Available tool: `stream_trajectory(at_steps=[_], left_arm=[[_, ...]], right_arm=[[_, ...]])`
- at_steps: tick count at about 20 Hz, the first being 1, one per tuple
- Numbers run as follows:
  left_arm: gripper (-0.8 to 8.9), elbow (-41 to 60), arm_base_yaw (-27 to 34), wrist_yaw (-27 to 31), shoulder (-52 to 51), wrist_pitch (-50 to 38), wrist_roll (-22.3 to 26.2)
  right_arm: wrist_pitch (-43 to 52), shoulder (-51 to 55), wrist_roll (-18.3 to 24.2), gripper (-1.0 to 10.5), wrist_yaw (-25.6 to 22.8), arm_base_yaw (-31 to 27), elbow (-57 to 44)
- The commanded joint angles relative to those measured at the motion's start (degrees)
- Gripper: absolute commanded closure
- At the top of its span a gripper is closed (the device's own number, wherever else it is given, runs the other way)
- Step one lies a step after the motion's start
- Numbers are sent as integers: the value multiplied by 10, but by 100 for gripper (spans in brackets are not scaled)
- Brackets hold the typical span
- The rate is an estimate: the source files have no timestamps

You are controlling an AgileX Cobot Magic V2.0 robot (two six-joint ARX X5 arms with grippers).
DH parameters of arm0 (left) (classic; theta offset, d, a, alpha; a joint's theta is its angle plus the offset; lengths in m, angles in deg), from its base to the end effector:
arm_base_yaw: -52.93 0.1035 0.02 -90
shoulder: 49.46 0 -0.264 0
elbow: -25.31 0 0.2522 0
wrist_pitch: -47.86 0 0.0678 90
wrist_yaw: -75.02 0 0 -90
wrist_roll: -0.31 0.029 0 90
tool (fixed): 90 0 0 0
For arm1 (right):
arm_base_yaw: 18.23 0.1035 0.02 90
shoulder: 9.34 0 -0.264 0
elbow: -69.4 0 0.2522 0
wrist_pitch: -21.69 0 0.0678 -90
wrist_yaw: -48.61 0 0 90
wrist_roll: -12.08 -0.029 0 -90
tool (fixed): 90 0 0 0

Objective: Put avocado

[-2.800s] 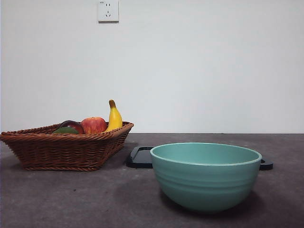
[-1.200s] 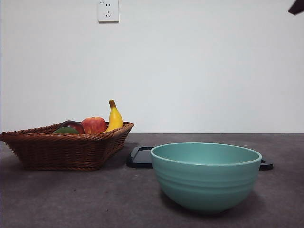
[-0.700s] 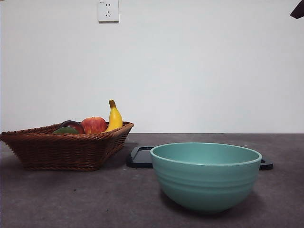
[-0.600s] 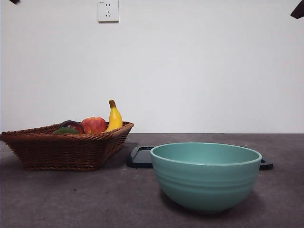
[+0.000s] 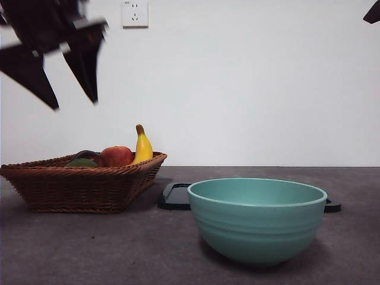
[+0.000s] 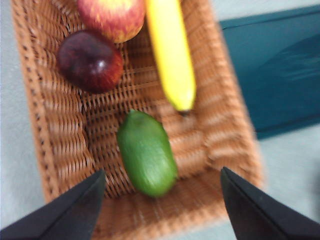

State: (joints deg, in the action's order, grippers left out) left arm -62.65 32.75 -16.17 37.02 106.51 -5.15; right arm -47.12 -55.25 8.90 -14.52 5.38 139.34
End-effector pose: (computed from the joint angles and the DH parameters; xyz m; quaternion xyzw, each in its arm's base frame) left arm 0.2892 -0.1069 0.2922 0.0377 0.4791 -0.1401 0.8657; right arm 0.1167 0.0653 0.3298 0.0340 0.3915 0.3835 0.8357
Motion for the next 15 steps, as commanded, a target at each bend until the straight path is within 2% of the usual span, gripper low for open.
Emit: stream_trajectory(at_steps=[1, 8, 15], left_arm=[[443, -13, -7, 27, 49, -10, -2], [443, -13, -8, 34, 143, -48, -2], [454, -13, -8, 34, 183, -71, -2]], right_arm=[[3, -5, 4, 550, 0, 4, 10], [2, -5, 4, 551, -2, 4, 10], [1, -5, 4, 551, -3, 4, 10]])
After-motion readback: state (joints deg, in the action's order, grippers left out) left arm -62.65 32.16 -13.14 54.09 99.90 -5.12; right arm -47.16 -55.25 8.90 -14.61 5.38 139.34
